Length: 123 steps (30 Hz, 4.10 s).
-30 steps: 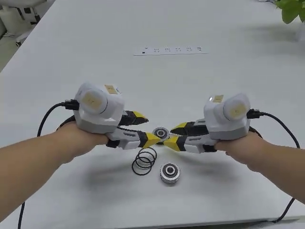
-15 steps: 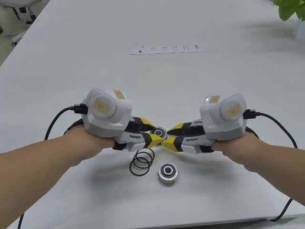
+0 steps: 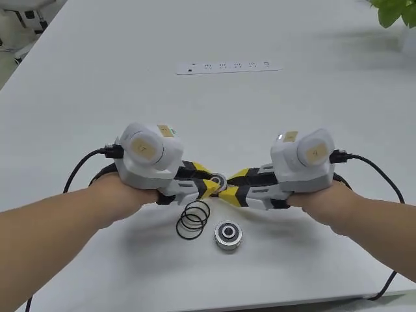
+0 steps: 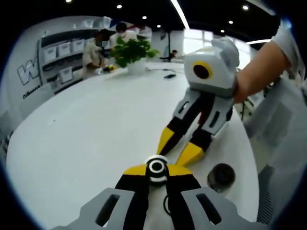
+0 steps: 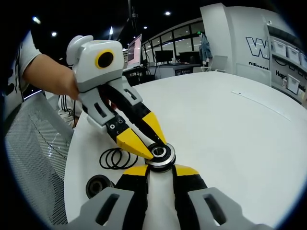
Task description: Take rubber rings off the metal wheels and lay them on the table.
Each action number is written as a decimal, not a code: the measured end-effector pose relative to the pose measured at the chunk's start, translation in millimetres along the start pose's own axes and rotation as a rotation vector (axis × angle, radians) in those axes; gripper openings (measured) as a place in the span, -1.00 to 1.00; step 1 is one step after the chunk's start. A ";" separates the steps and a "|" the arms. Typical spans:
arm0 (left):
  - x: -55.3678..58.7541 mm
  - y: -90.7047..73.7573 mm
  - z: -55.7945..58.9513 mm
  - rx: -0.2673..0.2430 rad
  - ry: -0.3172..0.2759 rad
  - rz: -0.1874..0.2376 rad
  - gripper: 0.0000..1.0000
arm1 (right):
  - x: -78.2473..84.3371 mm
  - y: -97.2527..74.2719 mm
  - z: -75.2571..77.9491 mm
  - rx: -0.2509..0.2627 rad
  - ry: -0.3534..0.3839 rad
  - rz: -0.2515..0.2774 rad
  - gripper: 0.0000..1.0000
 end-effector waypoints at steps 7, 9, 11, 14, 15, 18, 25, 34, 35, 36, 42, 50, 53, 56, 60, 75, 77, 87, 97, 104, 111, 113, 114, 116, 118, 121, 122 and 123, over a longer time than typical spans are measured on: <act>1.0 0.6 -1.6 -0.008 0.002 -0.003 -0.75 | 0.9 -0.3 0.4 -0.004 0.023 0.002 -0.71; 0.6 0.3 -0.6 -0.009 0.003 -0.003 -0.75 | 2.1 -1.6 2.0 -0.009 0.036 0.002 -0.75; 0.1 0.1 0.1 -0.009 0.001 -0.003 -0.75 | 3.4 -2.5 2.6 -0.010 0.040 -0.003 -0.84; -0.3 0.2 -0.2 -0.010 0.002 -0.005 -0.75 | 3.8 -3.1 4.8 -0.012 0.060 -0.004 -0.93; -0.6 0.0 0.5 -0.010 0.002 -0.006 -0.75 | 3.7 -2.9 4.7 -0.012 0.065 -0.004 -0.93; -1.2 -0.3 1.5 -0.013 0.004 -0.006 -0.75 | 4.2 -3.0 5.6 -0.006 0.111 0.006 -0.99; -2.6 0.2 2.4 -0.031 0.023 -0.029 -0.76 | 6.0 -5.0 9.4 0.015 0.272 0.052 -1.00; -2.0 0.3 1.8 -0.035 0.030 -0.040 -0.78 | -1.6 -11.7 6.9 0.025 0.347 0.118 -1.00; -2.0 0.5 1.9 -0.037 0.030 -0.041 -0.78 | -2.7 -11.0 6.2 0.025 0.359 0.123 -1.00; -2.0 0.6 2.0 -0.039 0.029 -0.041 -0.78 | -3.1 -11.0 5.3 0.027 0.361 0.123 -1.00; -2.4 0.7 2.8 -0.047 0.027 -0.045 -0.78 | -5.0 -11.2 2.9 0.020 0.377 0.127 -1.00; -4.2 1.4 4.6 -0.052 0.042 -0.067 -0.78 | -7.4 -11.1 1.7 -0.002 0.350 0.116 -1.00; -3.7 1.0 5.9 -0.051 0.040 -0.066 -0.78 | -6.8 -12.7 -0.5 -0.006 0.346 0.116 -1.00; -3.9 1.0 7.5 -0.048 0.046 -0.069 -0.78 | -6.2 -14.0 -2.7 -0.009 0.341 0.116 -1.00; -4.4 0.6 8.9 -0.049 0.051 -0.075 -0.78 | -6.9 -14.5 -3.0 -0.013 0.338 0.116 -1.00; -3.5 2.2 7.5 -0.056 0.039 -0.072 -0.78 | -9.1 -14.2 -2.5 -0.019 0.322 0.128 -1.00; -3.9 2.4 7.8 -0.056 0.032 -0.072 -0.78 | -8.0 -14.4 -1.4 -0.020 0.328 0.129 -1.00; -4.5 3.8 6.3 -0.053 0.023 -0.058 -0.74 | -7.7 -11.6 -2.9 -0.021 0.342 0.126 -1.00; -2.9 -2.7 12.8 -0.004 0.030 -0.041 -0.44 | -8.0 -13.8 -7.2 -0.023 0.366 0.138 -1.00; -7.3 -19.0 12.3 0.012 0.016 0.019 -0.33 | -10.2 -14.0 -5.2 -0.029 0.375 0.155 -1.00; -6.7 -38.9 10.8 0.017 0.006 0.058 -0.02 | -12.9 -15.4 -7.3 -0.038 0.378 0.163 -1.00; -4.6 -45.0 11.9 0.021 0.003 0.062 0.06 | -13.6 -16.3 -8.0 -0.040 0.381 0.166 -1.00; -3.7 -47.5 12.3 0.021 0.003 0.063 0.07 | -13.9 -16.6 -8.2 -0.040 0.380 0.166 -1.00; -1.6 -53.1 12.5 0.018 -0.004 0.066 0.10 | -14.5 -17.1 -7.2 -0.044 0.385 0.170 -1.00; 0.0 -58.7 12.8 0.019 -0.006 0.071 0.15 | -15.1 -17.3 -7.1 -0.049 0.384 0.174 -1.00; 1.7 -67.1 13.1 0.018 -0.013 0.081 0.25 | -16.2 -17.2 -8.4 -0.062 0.389 0.179 -1.00; 1.7 -68.2 13.5 0.018 -0.013 0.082 0.26 | -16.9 -17.1 -9.6 -0.066 0.387 0.178 -1.00; 1.8 -71.3 14.2 0.017 -0.013 0.084 0.27 | -17.5 -17.1 -10.1 -0.071 0.386 0.179 -1.00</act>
Point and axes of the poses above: the centre of the closed fingertips' face, and the gripper's own axes: y roughly forward along the fingers, z roughly to its right, x roughly out of its underside, the point moved 9 cm from there along -y, roughly backward along the fingers, and after that the axes turned 3 degrees about -x, right-handed, at the moved point
